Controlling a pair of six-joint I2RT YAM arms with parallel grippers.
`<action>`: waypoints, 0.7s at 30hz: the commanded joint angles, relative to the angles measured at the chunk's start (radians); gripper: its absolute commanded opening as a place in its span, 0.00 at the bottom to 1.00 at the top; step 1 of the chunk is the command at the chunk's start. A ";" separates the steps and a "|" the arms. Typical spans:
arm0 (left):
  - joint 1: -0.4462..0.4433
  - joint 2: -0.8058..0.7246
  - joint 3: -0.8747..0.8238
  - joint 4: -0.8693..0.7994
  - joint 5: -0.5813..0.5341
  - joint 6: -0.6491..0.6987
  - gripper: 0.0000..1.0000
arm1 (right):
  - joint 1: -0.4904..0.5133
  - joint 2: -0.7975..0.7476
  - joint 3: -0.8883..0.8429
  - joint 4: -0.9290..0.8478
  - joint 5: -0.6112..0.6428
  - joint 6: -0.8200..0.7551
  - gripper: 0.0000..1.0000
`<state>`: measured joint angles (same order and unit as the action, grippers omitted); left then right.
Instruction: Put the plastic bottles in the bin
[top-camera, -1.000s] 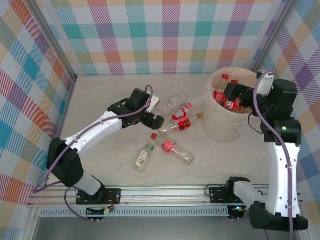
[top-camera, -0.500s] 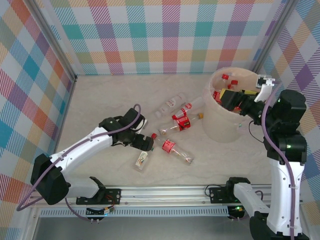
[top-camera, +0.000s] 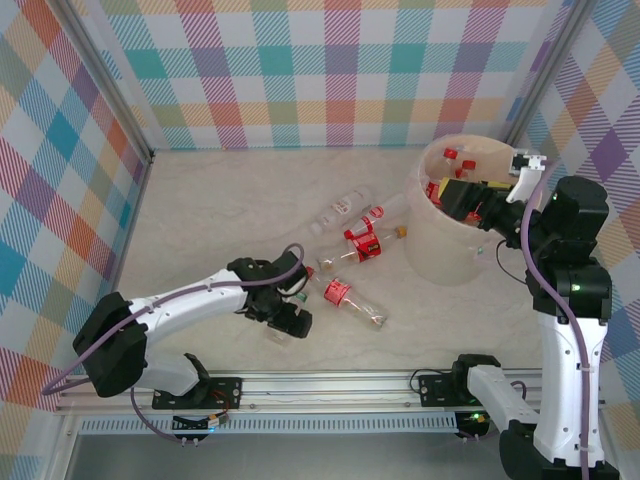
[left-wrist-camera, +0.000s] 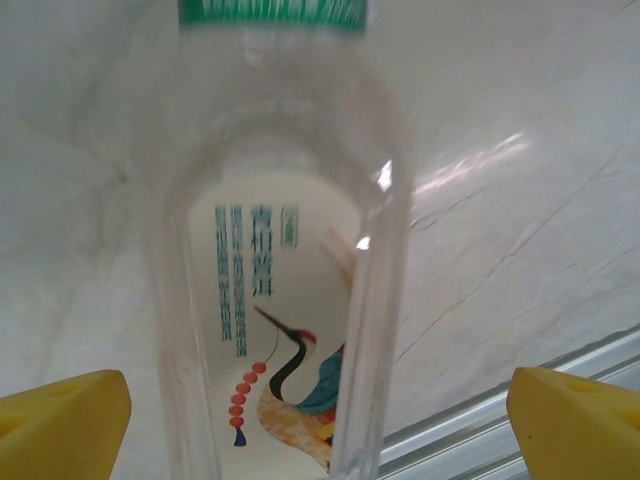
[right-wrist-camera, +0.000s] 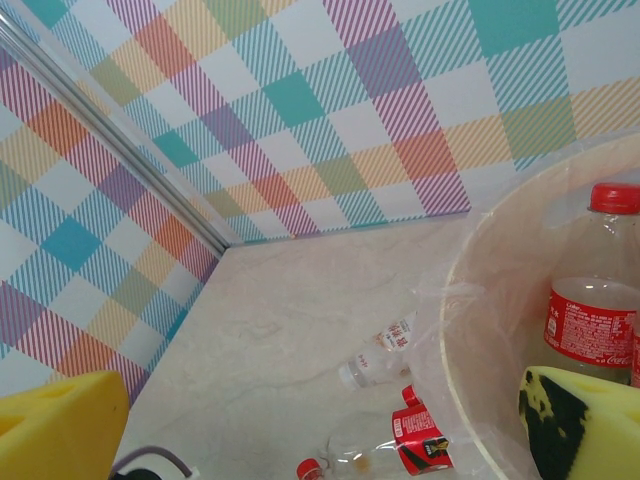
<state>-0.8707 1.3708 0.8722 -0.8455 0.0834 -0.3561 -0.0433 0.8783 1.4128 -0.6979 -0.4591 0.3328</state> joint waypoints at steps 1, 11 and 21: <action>-0.026 0.002 -0.044 0.033 -0.028 -0.088 0.95 | 0.006 0.010 0.000 0.016 -0.033 0.005 1.00; -0.062 0.057 -0.046 0.075 -0.131 -0.044 0.56 | 0.006 0.043 0.059 -0.034 -0.052 -0.024 0.99; -0.017 -0.007 0.183 -0.088 -0.333 0.113 0.44 | 0.203 0.106 0.158 -0.085 0.031 -0.049 0.93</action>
<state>-0.9081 1.4124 0.9890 -0.8764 -0.1558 -0.3195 0.0689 0.9615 1.5345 -0.7662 -0.4667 0.3099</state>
